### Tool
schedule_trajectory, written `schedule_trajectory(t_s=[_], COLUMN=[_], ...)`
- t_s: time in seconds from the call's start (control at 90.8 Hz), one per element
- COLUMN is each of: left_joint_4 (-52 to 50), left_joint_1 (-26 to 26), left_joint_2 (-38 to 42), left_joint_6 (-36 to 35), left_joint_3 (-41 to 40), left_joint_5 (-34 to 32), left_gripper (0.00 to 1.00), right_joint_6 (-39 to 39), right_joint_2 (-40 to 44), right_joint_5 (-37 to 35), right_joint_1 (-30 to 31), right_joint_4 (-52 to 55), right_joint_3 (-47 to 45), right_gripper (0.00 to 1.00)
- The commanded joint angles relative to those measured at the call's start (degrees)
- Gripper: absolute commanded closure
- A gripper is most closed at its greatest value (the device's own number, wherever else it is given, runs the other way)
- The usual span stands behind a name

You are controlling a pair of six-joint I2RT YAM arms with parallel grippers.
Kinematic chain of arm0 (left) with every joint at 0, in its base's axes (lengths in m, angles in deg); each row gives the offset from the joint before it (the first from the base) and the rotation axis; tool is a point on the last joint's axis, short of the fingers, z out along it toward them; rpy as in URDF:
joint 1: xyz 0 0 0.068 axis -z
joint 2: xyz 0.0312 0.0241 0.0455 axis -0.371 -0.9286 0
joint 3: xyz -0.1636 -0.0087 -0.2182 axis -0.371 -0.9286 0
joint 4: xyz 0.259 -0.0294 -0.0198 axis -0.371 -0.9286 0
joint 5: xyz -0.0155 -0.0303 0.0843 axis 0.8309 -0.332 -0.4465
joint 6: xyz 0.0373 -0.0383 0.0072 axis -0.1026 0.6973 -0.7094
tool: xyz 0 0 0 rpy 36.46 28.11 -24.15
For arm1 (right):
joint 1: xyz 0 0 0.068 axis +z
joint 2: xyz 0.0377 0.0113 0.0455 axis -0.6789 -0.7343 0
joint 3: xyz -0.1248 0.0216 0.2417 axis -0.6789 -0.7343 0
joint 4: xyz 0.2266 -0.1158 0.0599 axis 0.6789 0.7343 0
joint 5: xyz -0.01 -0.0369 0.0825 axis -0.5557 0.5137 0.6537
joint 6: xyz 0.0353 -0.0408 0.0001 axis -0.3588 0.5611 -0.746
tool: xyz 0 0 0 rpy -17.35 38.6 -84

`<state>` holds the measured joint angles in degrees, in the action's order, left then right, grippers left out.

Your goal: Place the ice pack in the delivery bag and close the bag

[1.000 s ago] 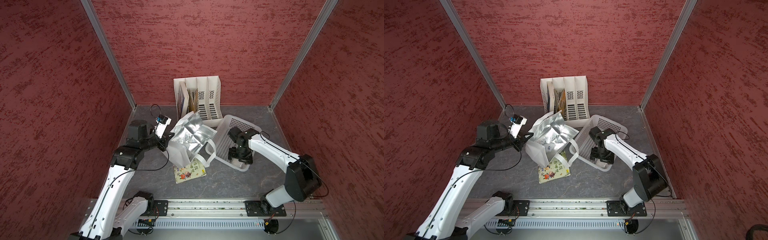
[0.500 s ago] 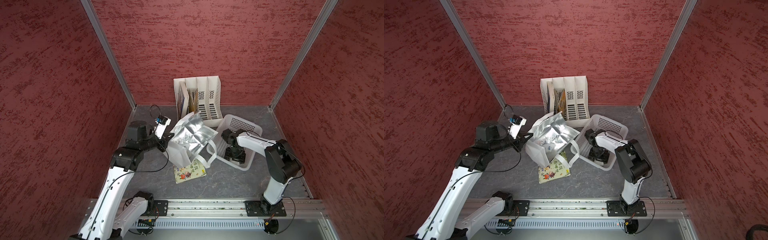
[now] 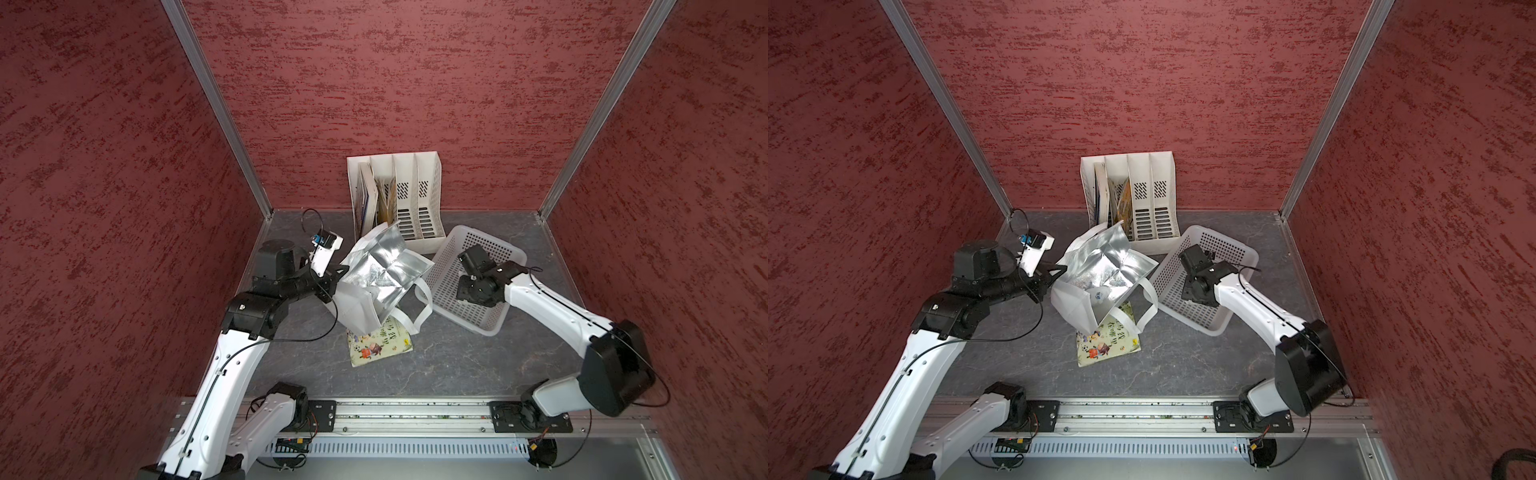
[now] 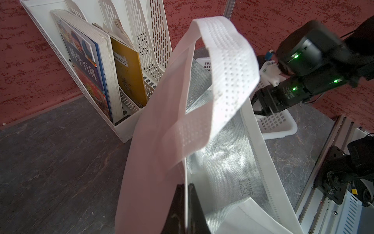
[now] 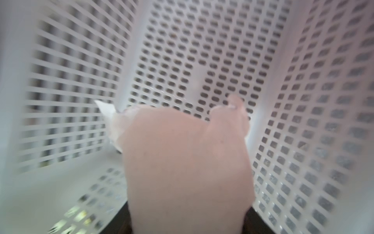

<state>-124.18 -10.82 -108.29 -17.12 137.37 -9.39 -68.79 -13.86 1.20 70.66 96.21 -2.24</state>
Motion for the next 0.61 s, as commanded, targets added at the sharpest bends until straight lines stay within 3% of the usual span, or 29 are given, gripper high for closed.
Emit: schedule_trajectory(t_s=[0.0, 0.154, 0.342, 0.43, 0.529, 0.595], left_joint_4=[1.4, 1.8, 2.7, 2.6, 2.4, 2.3], left_joint_1=[0.3, 0.3, 0.3, 0.3, 0.2, 0.3], left_joint_2=[-0.3, -1.0, -1.6, -1.8, -1.7, -1.3], left_joint_6=[-0.6, 0.0, 0.5, 0.6, 0.8, 0.9], left_joint_3=[1.7, 2.1, 2.2, 2.4, 2.4, 2.2], left_joint_5=[0.0, -0.6, -0.8, -0.4, -0.1, -0.1], left_gripper=[1.0, 1.0, 1.0, 1.0, 1.0, 1.0], right_joint_6=[4.1, 6.6, 13.4, 15.1, 15.4, 16.6], right_joint_2=[8.4, 13.2, 3.4, -3.6, -11.7, -13.8], right_joint_5=[8.5, 22.2, 27.4, 26.8, 23.3, 21.4], right_joint_1=[0.0, 4.4, 14.1, 17.0, 17.8, 17.8], right_joint_4=[-8.7, -15.0, -17.2, -15.4, -9.1, -5.9], right_joint_3=[4.0, 9.0, 16.1, 20.6, 27.2, 30.0], right_gripper=[0.62, 0.61, 0.58, 0.43, 0.16, 0.06])
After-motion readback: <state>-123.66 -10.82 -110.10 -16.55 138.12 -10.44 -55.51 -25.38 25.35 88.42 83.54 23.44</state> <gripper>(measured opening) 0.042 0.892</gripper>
